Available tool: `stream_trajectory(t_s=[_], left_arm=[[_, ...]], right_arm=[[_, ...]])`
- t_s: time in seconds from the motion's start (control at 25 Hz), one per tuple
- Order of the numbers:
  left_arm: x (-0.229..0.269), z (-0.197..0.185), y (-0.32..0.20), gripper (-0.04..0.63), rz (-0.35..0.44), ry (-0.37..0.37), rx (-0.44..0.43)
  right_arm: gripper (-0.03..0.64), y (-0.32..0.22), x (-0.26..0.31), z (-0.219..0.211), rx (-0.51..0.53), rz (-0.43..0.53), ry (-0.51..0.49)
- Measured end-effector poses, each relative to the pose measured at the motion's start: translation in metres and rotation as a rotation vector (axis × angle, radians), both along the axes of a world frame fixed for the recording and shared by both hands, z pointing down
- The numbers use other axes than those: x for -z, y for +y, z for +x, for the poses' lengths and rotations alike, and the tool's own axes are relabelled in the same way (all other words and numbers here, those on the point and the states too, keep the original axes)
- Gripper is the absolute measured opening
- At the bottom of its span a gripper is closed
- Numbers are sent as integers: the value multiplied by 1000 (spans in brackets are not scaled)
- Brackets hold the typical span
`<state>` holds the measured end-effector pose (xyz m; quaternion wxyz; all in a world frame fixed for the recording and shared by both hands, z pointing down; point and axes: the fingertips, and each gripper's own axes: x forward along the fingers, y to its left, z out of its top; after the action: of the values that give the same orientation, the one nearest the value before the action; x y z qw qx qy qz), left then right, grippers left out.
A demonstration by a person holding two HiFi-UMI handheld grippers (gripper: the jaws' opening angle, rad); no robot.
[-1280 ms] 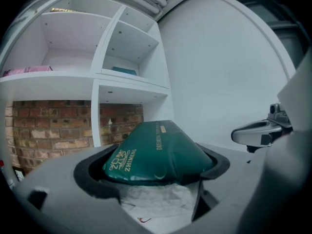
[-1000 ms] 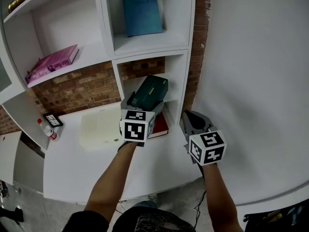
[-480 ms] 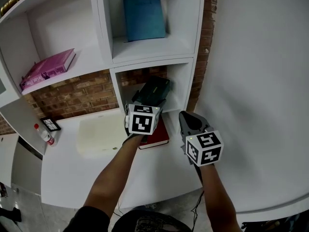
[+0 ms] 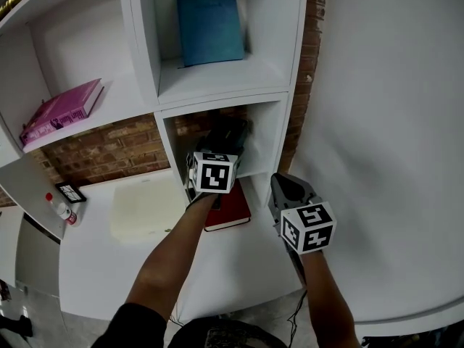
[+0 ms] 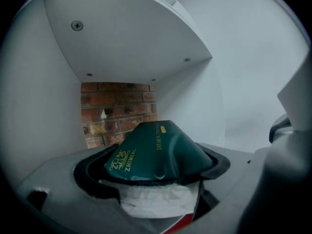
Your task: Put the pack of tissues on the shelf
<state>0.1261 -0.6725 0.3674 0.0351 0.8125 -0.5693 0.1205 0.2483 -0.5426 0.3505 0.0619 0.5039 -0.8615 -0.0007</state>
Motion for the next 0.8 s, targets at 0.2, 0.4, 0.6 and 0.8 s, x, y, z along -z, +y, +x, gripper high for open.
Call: stream_trajectory(t_s=[0.2,0.4,0.6,0.8], left_arm=[[-18,-1,-8,480,-39,-34,10],[-20,-2,-6,505,-56,-50,-2],[-21,-2,0,517,-69,-25,-17],[-14,-4,11,515,-50,-11,-15]], right_arm=[[5,-4,-9,7,-9,-14,-8],[5,-2,-16,10,-13,-31,-15],[5,5,-11,11,-24,-25,-15],[5,17,-10,16,-39,-26,-17]])
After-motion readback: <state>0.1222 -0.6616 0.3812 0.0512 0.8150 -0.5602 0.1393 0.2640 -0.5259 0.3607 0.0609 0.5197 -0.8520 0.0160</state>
